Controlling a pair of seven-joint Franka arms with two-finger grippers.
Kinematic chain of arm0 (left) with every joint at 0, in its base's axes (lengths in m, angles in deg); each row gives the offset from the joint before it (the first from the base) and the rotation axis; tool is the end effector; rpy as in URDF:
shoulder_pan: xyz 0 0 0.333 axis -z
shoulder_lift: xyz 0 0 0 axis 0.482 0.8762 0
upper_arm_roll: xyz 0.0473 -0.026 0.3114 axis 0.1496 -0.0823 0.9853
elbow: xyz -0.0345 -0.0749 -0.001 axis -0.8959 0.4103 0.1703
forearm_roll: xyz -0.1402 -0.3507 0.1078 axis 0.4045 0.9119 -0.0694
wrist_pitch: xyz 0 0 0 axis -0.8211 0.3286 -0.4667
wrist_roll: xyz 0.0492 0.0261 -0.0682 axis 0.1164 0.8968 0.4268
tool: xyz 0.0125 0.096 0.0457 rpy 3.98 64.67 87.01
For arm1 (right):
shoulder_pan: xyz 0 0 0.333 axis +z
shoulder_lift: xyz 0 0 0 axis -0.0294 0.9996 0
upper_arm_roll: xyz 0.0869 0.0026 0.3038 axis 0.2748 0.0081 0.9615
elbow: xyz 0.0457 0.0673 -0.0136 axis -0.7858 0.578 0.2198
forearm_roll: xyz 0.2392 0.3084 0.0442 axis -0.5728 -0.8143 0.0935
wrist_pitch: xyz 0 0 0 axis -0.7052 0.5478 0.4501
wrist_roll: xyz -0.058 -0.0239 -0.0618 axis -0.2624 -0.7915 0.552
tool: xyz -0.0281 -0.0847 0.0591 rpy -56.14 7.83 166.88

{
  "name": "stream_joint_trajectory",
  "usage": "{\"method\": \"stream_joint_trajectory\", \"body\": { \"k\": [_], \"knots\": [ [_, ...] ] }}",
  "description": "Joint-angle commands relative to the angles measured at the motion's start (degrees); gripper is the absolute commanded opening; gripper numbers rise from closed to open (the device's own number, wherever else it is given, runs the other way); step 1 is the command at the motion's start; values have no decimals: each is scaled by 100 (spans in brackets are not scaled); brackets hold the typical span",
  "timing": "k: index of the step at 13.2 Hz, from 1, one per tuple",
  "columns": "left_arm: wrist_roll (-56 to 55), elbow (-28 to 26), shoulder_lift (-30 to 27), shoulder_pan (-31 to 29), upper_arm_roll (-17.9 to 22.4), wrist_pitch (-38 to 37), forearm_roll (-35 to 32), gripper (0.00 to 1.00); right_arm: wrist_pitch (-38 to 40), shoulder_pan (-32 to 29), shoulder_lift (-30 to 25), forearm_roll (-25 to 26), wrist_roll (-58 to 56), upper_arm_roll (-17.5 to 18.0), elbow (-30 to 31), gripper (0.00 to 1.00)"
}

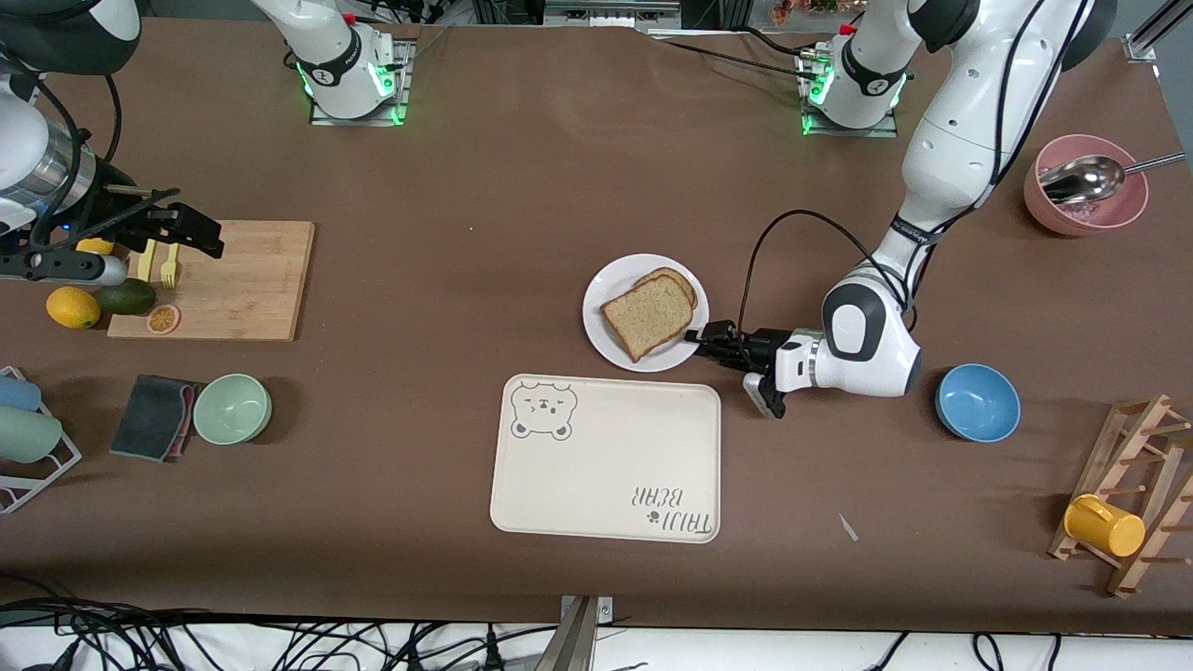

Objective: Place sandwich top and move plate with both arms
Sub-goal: 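Grasp the white plate rim with the left gripper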

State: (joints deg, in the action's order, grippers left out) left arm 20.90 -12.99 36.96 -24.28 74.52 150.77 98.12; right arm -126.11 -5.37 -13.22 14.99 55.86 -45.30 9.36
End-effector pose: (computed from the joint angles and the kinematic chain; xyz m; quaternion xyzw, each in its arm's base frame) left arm 0.5964 -0.2116 0.1173 0.8509 -0.1796 -0.0550 0.4906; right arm 0.5685 0.0375 0.5614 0.9989 -0.0328 -0.0332 0.0078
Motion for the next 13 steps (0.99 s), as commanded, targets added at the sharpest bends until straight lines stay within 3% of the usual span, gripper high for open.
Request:
{"method": "stream_joint_trajectory", "body": {
  "k": [1,6,13],
  "knots": [
    [442,-92,50,39,9,80,332,26,192,-1,60,81,-116,-21,-195,100],
    [459,-135,50,65,9,115,332,1,157,52,68,37,-2,23,-195,100],
    [398,-144,6,30,0,18,324,0,113,43,86,72,-72,111,-186,100]
  ]
}}
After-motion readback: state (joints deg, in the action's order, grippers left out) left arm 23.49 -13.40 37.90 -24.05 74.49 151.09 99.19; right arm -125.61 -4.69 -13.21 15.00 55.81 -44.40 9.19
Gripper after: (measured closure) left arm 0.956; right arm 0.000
